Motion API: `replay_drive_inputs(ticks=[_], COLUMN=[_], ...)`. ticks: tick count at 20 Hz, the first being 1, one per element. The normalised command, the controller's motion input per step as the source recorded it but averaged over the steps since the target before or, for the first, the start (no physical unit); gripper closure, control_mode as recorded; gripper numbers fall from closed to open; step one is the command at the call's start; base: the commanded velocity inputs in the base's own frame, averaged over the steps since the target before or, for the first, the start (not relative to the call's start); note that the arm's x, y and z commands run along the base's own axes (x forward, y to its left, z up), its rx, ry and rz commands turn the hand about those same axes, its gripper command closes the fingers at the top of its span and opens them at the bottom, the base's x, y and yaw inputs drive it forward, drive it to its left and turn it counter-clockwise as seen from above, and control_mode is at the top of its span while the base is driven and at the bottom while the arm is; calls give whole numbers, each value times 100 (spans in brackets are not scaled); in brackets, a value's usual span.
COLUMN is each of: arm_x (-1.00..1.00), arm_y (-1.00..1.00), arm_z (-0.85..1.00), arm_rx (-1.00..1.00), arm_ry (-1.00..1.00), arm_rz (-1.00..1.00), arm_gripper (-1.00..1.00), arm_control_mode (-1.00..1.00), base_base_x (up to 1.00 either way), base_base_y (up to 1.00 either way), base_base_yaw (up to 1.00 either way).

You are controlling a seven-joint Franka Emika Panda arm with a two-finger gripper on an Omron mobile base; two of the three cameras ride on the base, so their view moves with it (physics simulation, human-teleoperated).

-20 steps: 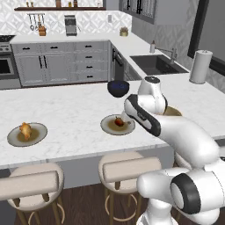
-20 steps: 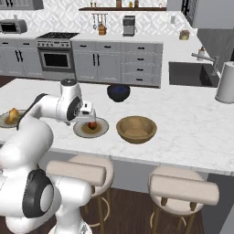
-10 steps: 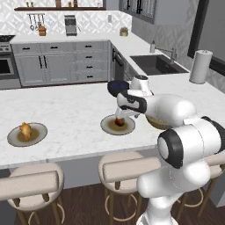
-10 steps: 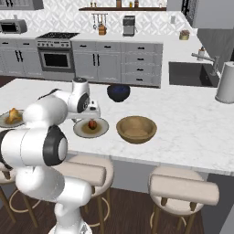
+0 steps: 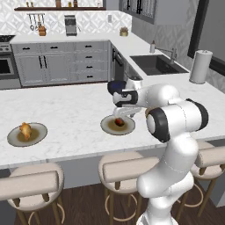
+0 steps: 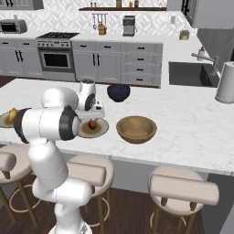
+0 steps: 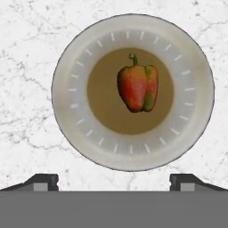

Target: Pick the chicken drumstick and bell pepper from their plates and place them in the bowl. Then put the bowl in the fridge.

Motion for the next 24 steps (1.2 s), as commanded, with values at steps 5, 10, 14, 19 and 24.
replay_drive_inputs(ticks=[5,10,14,19,24], arm_x=[26,21,37,34,40], arm_y=[4,6,1,5,3], arm_z=[-47,-41,-26,-24,-23], arm_rx=[-4,-1,0,0,0], arm_ry=[0,0,0,0,0], arm_rz=[5,5,6,2,1], arm_gripper=[-100,-100,-100,-100,-100], arm_control_mode=[-100,-100,-100,-100,-100], base_base_x=[0,0,0,0,0], base_base_y=[0,0,0,0,0], base_base_yaw=[0,0,0,0,0])
